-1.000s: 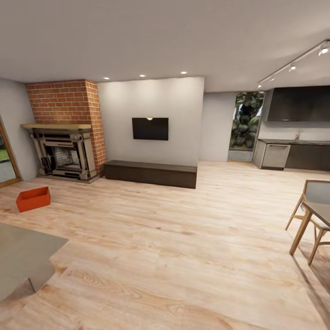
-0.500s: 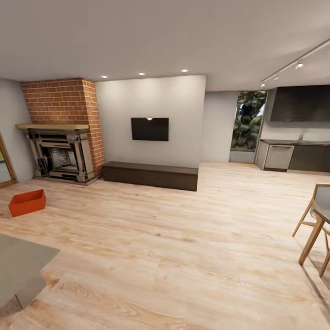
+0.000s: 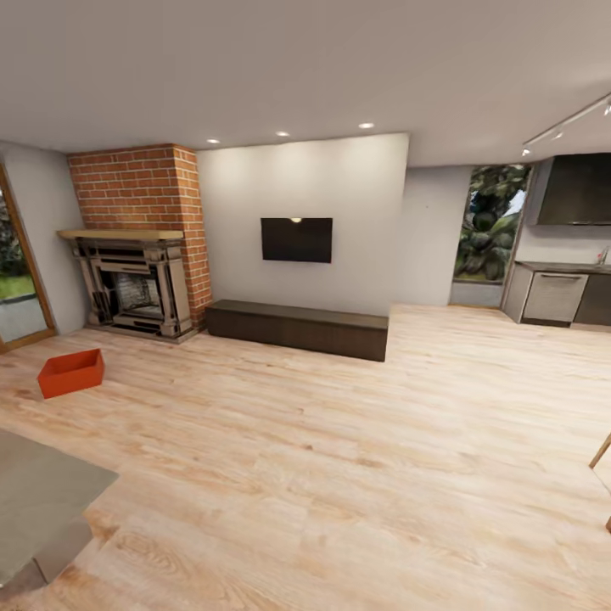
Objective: Move the two storage containers from the living room to the garage. In the garage, place one container on the floor and stack the other container on top of it (either order is fine).
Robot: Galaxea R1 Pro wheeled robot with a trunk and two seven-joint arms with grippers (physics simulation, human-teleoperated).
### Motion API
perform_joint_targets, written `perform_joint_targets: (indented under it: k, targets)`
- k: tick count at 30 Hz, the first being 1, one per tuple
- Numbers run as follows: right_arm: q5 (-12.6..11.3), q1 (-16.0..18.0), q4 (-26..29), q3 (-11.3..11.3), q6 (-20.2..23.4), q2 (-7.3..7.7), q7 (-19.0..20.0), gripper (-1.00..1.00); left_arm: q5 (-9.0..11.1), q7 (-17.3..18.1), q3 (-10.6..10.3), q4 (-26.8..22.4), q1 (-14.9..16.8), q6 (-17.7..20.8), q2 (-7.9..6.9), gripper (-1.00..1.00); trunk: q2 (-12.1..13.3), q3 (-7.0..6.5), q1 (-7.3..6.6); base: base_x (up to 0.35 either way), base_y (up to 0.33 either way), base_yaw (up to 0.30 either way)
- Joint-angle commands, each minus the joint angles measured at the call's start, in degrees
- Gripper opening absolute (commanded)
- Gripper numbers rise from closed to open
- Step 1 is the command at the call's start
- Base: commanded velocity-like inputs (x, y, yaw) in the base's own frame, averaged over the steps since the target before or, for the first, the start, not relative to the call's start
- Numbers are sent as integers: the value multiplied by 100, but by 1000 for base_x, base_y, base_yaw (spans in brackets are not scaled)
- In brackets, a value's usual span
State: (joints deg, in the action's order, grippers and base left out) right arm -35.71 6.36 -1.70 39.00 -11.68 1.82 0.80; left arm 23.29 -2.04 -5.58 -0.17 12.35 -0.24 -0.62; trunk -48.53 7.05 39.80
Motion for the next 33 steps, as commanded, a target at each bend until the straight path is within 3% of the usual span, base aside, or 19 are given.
perform_joint_targets:
  k: [1,12,33]
  targets:
    - [-44,5,-14,47,-27,-4,8,100,44,-15,-49,-1,4,-2,1,100,-6,9,4,323,0,266]
    - [-37,5,-14,55,-22,0,8,100,44,-15,-49,-1,4,-3,1,100,-6,9,4,322,0,224]
    - [-4,5,-11,133,-16,22,2,100,41,-15,-51,-1,4,-6,10,100,-6,9,4,323,0,6]
